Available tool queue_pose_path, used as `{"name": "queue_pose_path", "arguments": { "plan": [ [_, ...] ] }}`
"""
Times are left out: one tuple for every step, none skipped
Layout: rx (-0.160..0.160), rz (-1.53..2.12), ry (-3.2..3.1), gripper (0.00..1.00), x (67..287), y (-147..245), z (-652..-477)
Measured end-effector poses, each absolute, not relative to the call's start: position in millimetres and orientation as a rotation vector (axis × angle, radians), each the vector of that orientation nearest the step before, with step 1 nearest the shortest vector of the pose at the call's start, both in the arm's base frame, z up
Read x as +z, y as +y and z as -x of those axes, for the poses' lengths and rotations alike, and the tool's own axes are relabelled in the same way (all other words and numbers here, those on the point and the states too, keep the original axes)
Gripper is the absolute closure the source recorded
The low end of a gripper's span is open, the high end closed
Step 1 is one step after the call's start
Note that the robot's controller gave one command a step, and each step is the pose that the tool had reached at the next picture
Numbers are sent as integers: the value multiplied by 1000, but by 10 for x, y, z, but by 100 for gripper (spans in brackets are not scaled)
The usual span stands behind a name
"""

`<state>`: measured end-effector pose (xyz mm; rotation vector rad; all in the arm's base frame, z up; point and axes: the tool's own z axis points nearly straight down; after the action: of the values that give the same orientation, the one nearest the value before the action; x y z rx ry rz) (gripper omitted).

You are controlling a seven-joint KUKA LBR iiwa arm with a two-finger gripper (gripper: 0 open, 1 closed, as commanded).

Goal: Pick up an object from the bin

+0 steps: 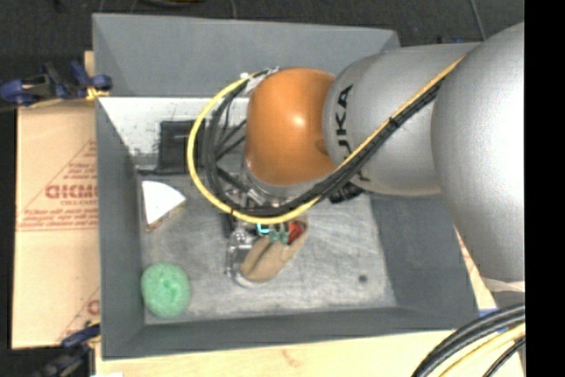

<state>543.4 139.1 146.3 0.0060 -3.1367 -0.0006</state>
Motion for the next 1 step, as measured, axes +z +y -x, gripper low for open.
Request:
{"name": "queue_pose_path", "arguments": {
  "plan": [
    [-3, 0, -3144, 0, 1508, 1385, -5455]
  ]
}}
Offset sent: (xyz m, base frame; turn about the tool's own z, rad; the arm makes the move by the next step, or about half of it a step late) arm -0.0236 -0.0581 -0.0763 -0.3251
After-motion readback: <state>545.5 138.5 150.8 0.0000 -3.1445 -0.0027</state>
